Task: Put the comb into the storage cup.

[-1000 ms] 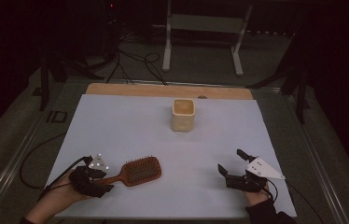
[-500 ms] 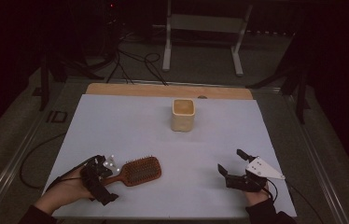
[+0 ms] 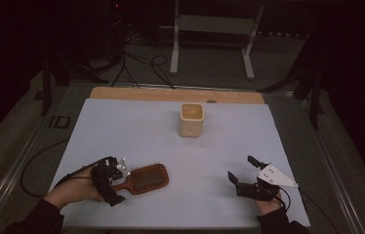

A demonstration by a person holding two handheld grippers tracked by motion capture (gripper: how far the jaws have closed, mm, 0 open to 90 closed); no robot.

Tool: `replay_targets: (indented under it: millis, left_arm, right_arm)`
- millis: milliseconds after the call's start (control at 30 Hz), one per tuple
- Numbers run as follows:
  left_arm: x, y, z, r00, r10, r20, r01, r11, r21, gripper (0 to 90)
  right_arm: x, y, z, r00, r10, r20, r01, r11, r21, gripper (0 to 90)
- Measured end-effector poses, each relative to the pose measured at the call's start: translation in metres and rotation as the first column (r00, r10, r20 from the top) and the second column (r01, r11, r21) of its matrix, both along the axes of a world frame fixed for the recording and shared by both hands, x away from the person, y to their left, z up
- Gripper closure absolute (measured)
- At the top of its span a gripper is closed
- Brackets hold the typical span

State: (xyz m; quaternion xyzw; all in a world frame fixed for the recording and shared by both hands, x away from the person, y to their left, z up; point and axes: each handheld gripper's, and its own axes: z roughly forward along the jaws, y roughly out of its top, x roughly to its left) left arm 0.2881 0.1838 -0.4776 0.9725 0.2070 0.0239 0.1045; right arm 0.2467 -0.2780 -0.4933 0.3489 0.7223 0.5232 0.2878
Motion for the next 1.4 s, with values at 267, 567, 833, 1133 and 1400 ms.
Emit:
replay_targets:
  millis: [267,567,833,1133,1400]
  left_arm:
    - [0.007,-0.005,0.0,0.9997,-0.025,-0.005,0.025,0.9989,0.04,32.7]
    - [0.01,-0.013,-0.005,0.9986,-0.049,-0.021,0.05,0.9952,0.084,50.8]
    - [0.014,-0.02,-0.008,0.998,-0.046,-0.044,0.051,0.9899,0.132,62.7]
    - [0.018,-0.022,-0.009,0.9957,-0.05,-0.079,0.06,0.9896,0.131,68.6]
    - [0.016,-0.018,-0.009,0.9966,-0.047,-0.068,0.053,0.9941,0.095,72.6]
  right_arm:
    - [-0.001,0.0,0.0,1.0,0.002,0.001,-0.002,1.0,-0.002,9.2]
    - [-0.001,0.0,0.0,1.0,0.0,-0.002,0.0,1.0,0.001,9.2]
    - [-0.001,0.0,0.001,1.0,0.001,0.002,-0.001,1.0,0.001,9.2]
    - [0.0,0.001,0.0,1.0,0.005,0.003,-0.005,1.0,-0.006,9.2]
    - [0.0,0.0,0.0,1.0,0.006,-0.002,-0.006,1.0,-0.001,9.2]
